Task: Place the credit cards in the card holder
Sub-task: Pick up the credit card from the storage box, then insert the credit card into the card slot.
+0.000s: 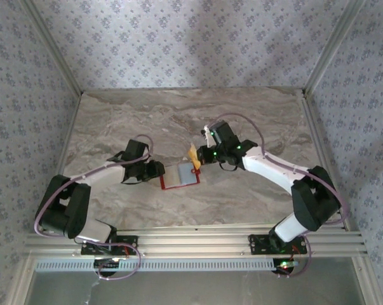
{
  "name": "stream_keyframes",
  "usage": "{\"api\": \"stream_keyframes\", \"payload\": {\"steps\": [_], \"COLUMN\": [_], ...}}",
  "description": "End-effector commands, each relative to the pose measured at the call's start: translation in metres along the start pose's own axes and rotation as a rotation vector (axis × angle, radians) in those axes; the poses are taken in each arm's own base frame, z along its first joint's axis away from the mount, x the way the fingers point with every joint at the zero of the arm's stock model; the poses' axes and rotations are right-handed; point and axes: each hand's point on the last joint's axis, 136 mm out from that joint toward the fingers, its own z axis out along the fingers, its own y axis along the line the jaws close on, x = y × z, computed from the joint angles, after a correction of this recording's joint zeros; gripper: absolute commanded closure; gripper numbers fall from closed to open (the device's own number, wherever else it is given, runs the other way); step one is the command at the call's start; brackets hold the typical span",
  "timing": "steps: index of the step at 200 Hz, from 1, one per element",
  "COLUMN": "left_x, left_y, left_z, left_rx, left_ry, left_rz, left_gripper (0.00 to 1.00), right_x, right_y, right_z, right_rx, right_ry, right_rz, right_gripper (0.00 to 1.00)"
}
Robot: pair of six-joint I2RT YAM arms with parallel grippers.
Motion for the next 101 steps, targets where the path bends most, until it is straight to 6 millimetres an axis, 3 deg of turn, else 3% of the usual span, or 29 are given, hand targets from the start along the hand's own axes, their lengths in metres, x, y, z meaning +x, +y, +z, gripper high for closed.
{"api": "stream_keyframes", "payload": {"steps": [1, 33, 101], "left_x": [-0.004, 0.001, 0.007], "left_y": [-0.021, -0.035, -0.021], "left_z": [-0.007, 0.0, 0.02], "left_rx": [0.056, 0.077, 0.011], "left_ry": [-0.041, -0.022, 0.047], "left_rz": [0.079, 0.132, 0.102], "left_gripper": [0.62, 0.63, 0.66], "right_x": [-0.001, 0.01, 0.028], "right_y": [0.022, 0.026, 0.022], "right_z": [0.009, 0.027, 0.048], "right_rx": [-0.13, -0.181, -0.216], "right_ry": [-0.012, 0.032, 0.082], "right_rz": [0.011, 0.034, 0.094], "right_gripper": [1.0, 1.0, 1.0]}}
